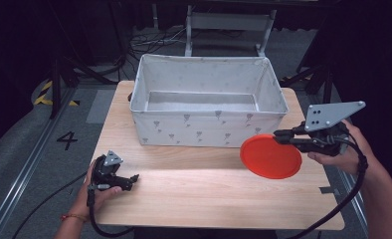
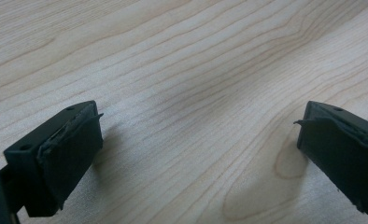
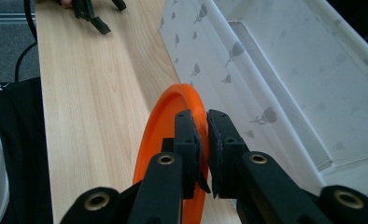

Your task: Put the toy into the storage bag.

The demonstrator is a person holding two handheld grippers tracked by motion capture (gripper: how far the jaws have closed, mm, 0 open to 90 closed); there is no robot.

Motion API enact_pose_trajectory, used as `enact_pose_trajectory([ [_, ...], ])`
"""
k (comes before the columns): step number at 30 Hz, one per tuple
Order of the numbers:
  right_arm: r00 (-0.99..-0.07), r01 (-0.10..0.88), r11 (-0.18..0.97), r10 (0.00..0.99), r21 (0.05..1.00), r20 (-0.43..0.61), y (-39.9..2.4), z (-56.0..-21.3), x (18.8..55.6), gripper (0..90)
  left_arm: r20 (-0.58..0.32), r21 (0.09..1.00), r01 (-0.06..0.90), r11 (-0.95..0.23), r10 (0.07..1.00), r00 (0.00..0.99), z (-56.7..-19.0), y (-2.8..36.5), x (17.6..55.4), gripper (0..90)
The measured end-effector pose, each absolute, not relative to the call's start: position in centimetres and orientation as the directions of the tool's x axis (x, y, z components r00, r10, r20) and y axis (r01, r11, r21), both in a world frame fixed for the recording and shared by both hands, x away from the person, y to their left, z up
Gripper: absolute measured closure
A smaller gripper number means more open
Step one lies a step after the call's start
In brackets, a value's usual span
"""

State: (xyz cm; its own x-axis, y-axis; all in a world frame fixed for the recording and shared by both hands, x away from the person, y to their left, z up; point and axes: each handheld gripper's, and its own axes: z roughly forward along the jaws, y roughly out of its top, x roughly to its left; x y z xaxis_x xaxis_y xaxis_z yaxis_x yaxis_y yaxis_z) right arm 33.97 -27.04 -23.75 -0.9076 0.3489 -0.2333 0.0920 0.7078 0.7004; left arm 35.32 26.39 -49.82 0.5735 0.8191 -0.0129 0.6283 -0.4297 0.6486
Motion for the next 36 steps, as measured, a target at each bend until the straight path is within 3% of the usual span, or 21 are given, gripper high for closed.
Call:
enact_pose_trajectory([
  [17, -0.851, 0.043, 0.668, 0.414, 0.743, -0.323, -26.7, -17.8, 36.6, 83.1, -0.013, 0.647, 0.629, -0.431, 0.819, 0.574, -49.8, 26.4, 35.3, 0.5],
  [36, -0.799, 0.065, 0.670, 0.479, 0.739, -0.364, -25.7, -14.4, 42.2, 83.1, -0.014, 0.647, 0.629, -0.430, 0.819, 0.574, -49.8, 26.4, 35.3, 0.5],
])
